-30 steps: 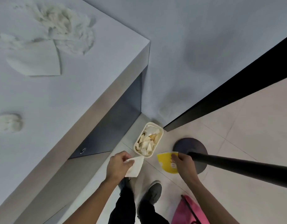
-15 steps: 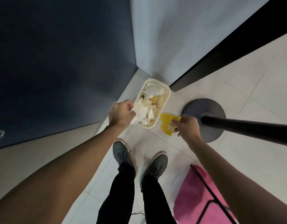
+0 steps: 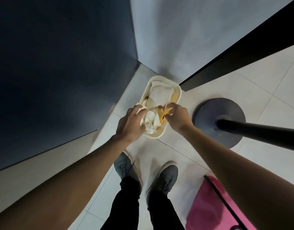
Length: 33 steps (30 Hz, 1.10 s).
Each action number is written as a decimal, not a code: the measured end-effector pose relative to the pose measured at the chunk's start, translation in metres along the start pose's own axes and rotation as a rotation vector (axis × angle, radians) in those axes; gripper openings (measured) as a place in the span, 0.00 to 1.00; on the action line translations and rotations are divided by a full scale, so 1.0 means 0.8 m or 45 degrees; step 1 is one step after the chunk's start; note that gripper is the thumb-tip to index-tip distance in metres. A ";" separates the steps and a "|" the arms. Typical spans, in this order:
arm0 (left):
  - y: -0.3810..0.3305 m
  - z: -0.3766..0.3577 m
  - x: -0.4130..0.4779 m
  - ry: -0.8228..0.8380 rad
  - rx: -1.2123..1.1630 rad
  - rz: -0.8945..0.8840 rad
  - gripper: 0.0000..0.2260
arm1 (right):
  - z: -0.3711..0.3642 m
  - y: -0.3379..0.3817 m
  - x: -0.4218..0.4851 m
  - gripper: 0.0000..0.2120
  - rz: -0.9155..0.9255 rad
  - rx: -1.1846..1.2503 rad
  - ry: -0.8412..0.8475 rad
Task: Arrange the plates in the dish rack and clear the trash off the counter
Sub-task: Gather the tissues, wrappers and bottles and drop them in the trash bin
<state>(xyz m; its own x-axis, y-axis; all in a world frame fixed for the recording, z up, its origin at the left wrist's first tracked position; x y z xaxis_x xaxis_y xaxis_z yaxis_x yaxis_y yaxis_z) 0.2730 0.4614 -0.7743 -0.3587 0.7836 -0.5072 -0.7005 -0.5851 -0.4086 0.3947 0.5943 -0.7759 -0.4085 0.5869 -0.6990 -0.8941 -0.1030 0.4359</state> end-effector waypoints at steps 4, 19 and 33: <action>0.002 -0.024 0.012 0.127 0.402 -0.186 0.27 | -0.028 0.007 -0.002 0.28 0.267 -0.415 0.127; 0.031 -0.141 0.079 0.542 0.658 -0.067 0.34 | -0.096 -0.015 0.055 0.34 0.375 -1.444 0.127; -0.022 -0.033 0.006 0.229 -0.211 -0.023 0.18 | -0.020 0.041 -0.012 0.27 0.373 -1.070 0.177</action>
<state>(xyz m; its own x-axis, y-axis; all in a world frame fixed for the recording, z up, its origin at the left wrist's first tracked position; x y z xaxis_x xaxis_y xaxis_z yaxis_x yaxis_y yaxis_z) 0.3002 0.4700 -0.7895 -0.2209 0.7533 -0.6194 -0.5895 -0.6091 -0.5306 0.3665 0.5725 -0.7640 -0.6112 0.3478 -0.7110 -0.5675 -0.8188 0.0873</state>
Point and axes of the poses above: each hand's wrist, its own x-axis towards the middle knuckle, its own z-axis out of the back of the hand, y = z × x, the point moved 5 cm from there along x, towards the middle knuckle
